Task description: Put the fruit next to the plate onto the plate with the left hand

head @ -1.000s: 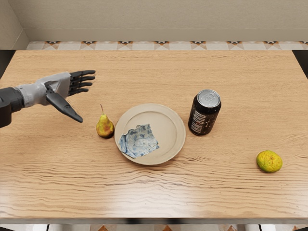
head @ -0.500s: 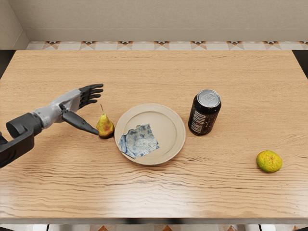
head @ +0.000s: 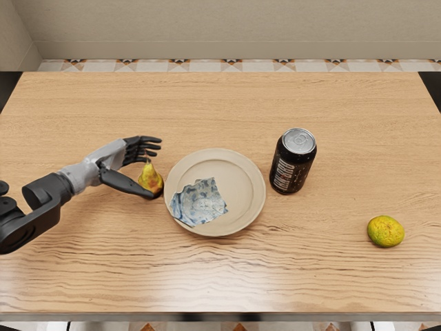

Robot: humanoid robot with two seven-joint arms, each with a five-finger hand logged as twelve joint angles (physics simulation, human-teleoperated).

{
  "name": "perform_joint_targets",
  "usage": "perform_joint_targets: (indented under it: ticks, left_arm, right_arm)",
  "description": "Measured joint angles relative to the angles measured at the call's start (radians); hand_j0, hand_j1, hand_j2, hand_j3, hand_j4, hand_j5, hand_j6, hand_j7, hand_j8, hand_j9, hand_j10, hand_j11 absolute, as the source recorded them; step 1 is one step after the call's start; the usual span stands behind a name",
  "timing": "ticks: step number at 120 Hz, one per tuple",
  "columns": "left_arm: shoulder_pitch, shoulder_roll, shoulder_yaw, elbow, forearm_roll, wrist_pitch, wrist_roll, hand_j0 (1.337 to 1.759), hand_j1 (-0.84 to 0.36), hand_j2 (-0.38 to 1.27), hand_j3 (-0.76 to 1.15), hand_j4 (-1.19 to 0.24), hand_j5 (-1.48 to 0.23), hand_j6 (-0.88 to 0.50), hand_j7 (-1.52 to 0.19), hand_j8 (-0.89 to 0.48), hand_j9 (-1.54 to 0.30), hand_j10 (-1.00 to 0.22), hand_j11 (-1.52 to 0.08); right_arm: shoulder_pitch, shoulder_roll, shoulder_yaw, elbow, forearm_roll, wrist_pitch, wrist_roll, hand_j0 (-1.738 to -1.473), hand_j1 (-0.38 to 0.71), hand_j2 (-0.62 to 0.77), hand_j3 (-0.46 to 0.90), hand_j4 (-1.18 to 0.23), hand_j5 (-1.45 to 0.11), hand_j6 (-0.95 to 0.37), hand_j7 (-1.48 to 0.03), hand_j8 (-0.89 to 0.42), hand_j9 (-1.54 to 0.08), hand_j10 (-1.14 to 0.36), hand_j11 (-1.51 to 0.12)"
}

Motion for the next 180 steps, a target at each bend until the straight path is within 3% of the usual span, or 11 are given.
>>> perform_joint_targets:
  ticks: [77, 115, 146, 180]
  left_arm:
    - [0.023, -0.017, 0.009, -0.01, 0.035, -0.011, 0.003, 1.658, -0.27, 0.11, 0.0, -0.53, -0.68, -0.53, -0.68, -0.53, -0.68, -0.46, -0.68]
    - [0.02, 0.004, 0.009, -0.031, 0.032, -0.014, 0.005, 1.654, -0.43, 0.17, 0.0, -0.6, -0.82, -0.6, -0.81, -0.38, -0.84, -0.33, -0.83]
    - [0.007, 0.085, 0.003, -0.102, 0.026, -0.017, 0.005, 1.65, -0.51, 0.25, 0.0, -0.62, -0.87, -0.61, -0.88, -0.3, -0.9, -0.27, -0.89]
    - [-0.07, 0.141, -0.001, -0.186, 0.019, -0.033, 0.011, 1.647, -0.52, 0.25, 0.0, -0.63, -0.9, -0.63, -0.9, -0.29, -0.93, -0.27, -0.91]
  right_arm:
    - [0.0, 0.0, 0.0, 0.0, 0.0, 0.0, 0.0, -1.658, -0.33, 0.0, 0.0, -0.02, -0.02, -0.02, -0.02, -0.02, -0.02, -0.02, -0.02]
    - [0.0, 0.0, 0.0, 0.0, 0.0, 0.0, 0.0, -1.658, -0.33, 0.0, 0.0, -0.02, -0.02, -0.02, -0.02, -0.02, -0.02, -0.02, -0.02]
    - [0.0, 0.0, 0.0, 0.0, 0.0, 0.0, 0.0, -1.658, -0.33, 0.0, 0.0, -0.02, -0.02, -0.02, -0.02, -0.02, -0.02, -0.02, -0.02]
    - [0.0, 0.0, 0.0, 0.0, 0.0, 0.0, 0.0, -1.658, -0.33, 0.0, 0.0, -0.02, -0.02, -0.02, -0.02, -0.02, -0.02, -0.02, -0.02]
